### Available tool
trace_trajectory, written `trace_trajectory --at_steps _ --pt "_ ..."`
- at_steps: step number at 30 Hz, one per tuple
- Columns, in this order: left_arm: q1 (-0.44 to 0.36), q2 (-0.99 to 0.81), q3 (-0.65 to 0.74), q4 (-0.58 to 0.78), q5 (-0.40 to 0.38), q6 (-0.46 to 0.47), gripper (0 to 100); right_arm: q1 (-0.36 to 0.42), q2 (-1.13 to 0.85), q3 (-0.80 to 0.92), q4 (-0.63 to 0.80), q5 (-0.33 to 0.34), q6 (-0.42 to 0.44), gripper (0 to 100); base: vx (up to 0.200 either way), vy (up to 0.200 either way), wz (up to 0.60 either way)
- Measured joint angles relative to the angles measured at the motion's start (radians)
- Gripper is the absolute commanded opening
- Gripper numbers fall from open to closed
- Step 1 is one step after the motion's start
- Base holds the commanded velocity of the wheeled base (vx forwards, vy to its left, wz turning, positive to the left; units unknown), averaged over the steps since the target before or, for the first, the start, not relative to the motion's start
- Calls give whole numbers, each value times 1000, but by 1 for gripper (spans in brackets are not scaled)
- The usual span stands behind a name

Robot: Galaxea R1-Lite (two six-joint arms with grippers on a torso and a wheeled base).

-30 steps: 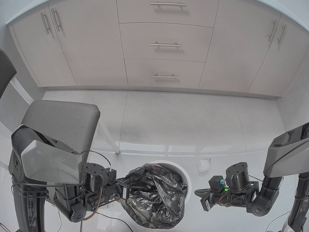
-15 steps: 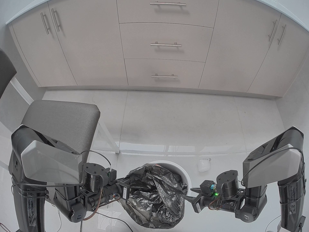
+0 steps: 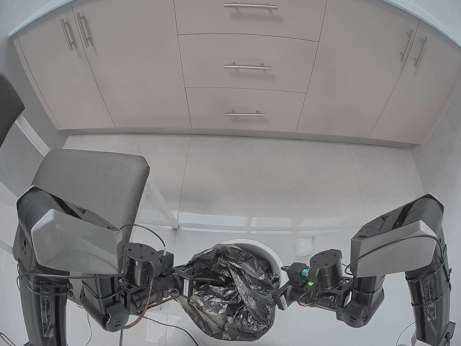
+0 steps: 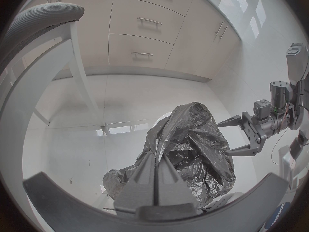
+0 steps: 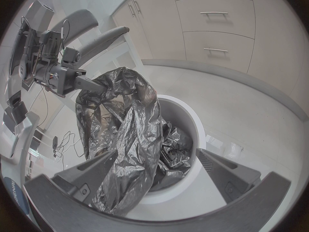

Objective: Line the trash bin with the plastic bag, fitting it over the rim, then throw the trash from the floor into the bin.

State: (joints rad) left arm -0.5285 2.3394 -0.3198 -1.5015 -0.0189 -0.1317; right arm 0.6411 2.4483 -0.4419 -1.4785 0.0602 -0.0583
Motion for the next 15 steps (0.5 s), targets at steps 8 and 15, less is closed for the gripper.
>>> trace_trajectory --at_steps 8,15 --pt "1 0 -1 0 1 0 0 -4 63 -117 71 9 4 100 0 0 0" --pt "1 2 -3 0 0 0 0 -3 102 -178 90 14 6 0 0 0 0"
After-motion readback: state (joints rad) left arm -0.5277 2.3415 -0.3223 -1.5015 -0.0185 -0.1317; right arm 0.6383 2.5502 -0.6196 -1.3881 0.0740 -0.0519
